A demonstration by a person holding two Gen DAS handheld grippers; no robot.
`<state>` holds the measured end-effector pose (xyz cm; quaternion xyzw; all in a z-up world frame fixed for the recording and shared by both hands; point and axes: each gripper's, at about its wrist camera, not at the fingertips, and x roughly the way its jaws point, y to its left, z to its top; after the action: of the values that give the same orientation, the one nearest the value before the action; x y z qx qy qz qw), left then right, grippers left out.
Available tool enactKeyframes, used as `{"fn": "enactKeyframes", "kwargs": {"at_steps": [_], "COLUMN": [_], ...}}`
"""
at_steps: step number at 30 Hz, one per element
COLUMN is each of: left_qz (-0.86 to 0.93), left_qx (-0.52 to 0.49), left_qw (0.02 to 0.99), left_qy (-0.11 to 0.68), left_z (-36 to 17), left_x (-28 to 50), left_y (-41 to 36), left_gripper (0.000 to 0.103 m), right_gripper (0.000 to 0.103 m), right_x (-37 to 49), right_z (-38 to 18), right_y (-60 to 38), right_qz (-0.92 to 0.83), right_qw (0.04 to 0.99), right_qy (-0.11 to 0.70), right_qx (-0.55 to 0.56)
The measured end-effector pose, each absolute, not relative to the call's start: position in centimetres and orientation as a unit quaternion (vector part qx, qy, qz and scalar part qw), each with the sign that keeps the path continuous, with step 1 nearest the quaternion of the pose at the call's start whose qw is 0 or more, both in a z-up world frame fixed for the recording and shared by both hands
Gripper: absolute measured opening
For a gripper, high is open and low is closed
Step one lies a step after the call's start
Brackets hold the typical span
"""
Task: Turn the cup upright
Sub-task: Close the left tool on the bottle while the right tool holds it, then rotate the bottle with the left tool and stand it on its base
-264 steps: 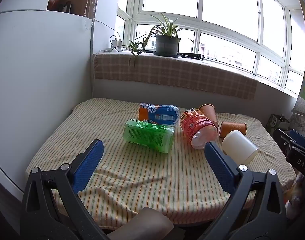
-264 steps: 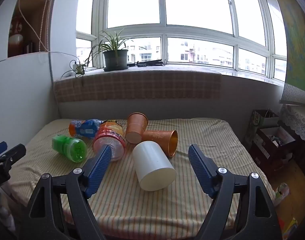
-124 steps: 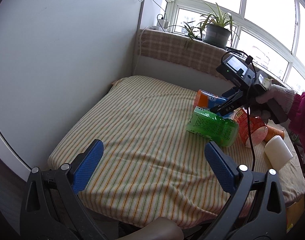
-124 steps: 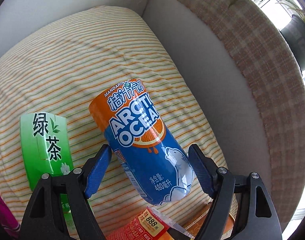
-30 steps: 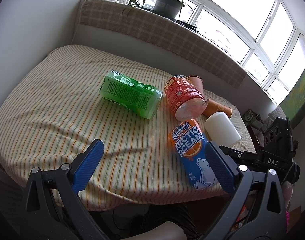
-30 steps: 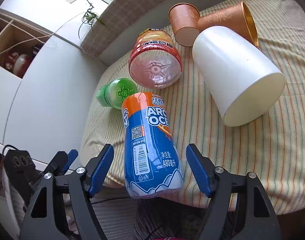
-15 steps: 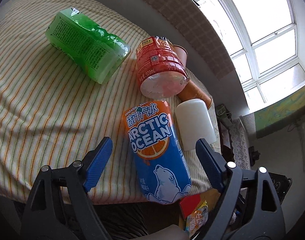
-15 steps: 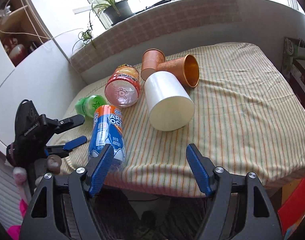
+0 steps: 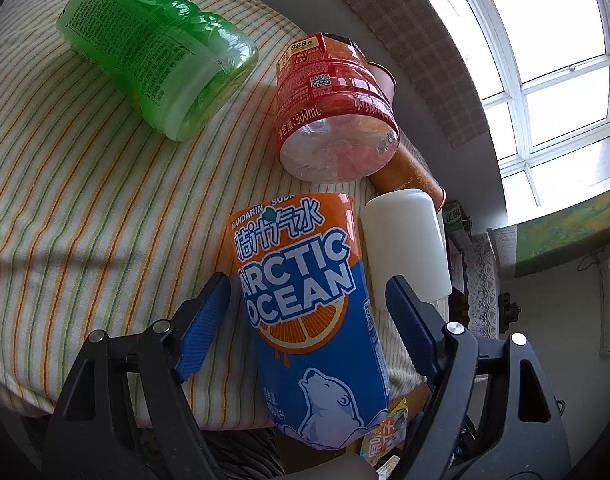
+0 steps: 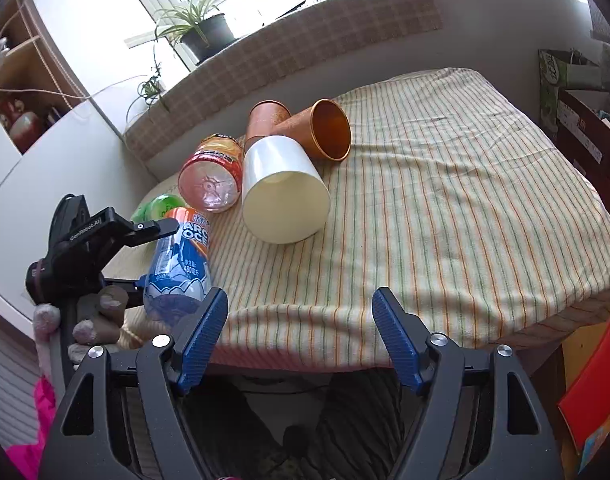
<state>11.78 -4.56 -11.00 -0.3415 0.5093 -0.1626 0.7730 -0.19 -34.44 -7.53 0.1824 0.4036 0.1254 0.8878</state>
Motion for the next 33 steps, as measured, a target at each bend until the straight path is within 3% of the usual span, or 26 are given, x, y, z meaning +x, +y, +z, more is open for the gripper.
{"fn": "enactKeyframes", "kwargs": {"at_steps": [10,33], "left_qz": [-0.154,-0.135], "left_qx": [-0.330,-0.173], "left_qw": [0.775,0.883], "left_qy": [0.516,0.414], "left_z": [-11.2,-4.0], "left_x": [12.5,9.4], "left_y": [-4.6,-7.4], "left_gripper": [0.069,0.064], "right_gripper": [0.075,0.075], "right_x": [-0.8,-0.9], "right_z": [-8.3,-8.3], "right_y": [-35.8,-35.6], "right_qz": [0.112,0.105], "right_qw": [0.887,0.888], "right_qy": [0.405,0.406], "right_qx": [0.192,0.191]}}
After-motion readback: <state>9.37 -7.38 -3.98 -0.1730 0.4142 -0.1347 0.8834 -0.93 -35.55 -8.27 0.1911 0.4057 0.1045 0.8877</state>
